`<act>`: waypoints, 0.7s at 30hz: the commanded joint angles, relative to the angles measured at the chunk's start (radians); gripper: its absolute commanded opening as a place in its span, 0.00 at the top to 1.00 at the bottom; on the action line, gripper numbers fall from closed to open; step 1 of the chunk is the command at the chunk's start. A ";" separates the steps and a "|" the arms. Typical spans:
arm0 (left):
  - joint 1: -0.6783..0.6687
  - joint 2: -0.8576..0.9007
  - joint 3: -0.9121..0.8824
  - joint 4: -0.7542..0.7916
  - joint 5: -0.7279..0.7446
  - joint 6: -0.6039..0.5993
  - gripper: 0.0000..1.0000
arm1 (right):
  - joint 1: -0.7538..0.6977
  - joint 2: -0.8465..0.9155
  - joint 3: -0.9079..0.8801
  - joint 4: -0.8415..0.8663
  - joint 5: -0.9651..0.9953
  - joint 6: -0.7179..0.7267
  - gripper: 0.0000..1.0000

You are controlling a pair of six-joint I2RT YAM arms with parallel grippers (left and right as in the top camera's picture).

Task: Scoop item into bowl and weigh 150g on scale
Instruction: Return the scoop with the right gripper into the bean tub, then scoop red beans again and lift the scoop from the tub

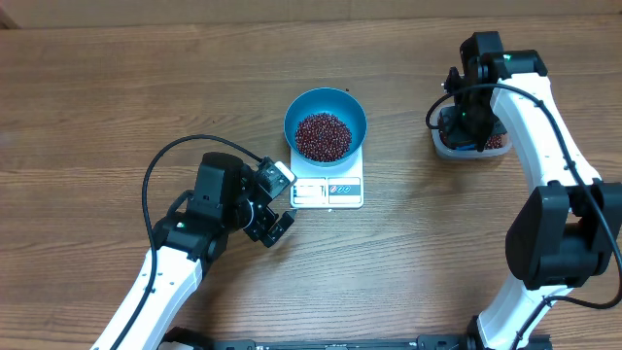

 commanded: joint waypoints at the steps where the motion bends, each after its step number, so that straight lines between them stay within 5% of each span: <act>1: 0.004 0.008 -0.005 0.000 0.001 0.019 0.00 | -0.017 0.005 -0.006 0.009 -0.111 -0.023 0.96; 21: 0.004 0.008 -0.005 0.000 0.001 0.019 0.00 | -0.283 0.005 -0.006 -0.011 -0.580 -0.071 0.96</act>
